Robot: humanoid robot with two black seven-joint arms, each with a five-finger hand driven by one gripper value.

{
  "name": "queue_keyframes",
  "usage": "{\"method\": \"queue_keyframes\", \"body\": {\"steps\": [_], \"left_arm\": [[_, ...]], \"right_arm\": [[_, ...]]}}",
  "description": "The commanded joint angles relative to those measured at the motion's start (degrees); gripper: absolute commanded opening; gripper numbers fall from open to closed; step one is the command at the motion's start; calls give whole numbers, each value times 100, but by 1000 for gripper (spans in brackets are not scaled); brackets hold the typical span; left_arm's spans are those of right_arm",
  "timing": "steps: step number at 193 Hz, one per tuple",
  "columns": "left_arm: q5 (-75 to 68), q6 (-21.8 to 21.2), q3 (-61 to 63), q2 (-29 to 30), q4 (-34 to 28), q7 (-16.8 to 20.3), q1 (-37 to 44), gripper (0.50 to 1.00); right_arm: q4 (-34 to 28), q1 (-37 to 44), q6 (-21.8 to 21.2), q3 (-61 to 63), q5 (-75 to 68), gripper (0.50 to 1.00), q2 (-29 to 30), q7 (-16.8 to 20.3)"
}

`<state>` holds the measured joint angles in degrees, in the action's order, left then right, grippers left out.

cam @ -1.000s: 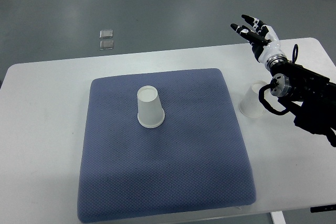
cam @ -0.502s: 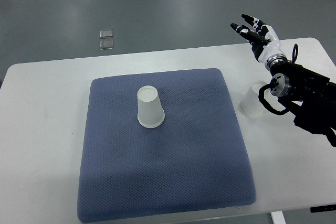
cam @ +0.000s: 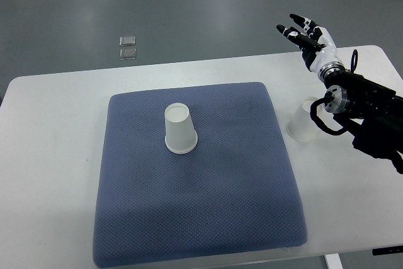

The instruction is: Stack paper cups

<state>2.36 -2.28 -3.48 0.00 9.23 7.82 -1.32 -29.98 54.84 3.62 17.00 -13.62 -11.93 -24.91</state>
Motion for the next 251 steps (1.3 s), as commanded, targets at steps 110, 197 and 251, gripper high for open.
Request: {"method": "queue_keyframes", "body": {"steps": [110, 197, 251], "left_arm": [[1, -1, -3, 0, 0, 0, 0, 1000], [1, -1, -3, 0, 0, 0, 0, 1000], [1, -1, -3, 0, 0, 8, 0, 1000]], "right_arm": [[-26, 212, 34, 5, -9, 911, -55, 21], [-351, 844, -36, -118, 659, 911, -987, 347], [-1265, 1354, -291, -521, 2496, 911, -1734, 584]]}}
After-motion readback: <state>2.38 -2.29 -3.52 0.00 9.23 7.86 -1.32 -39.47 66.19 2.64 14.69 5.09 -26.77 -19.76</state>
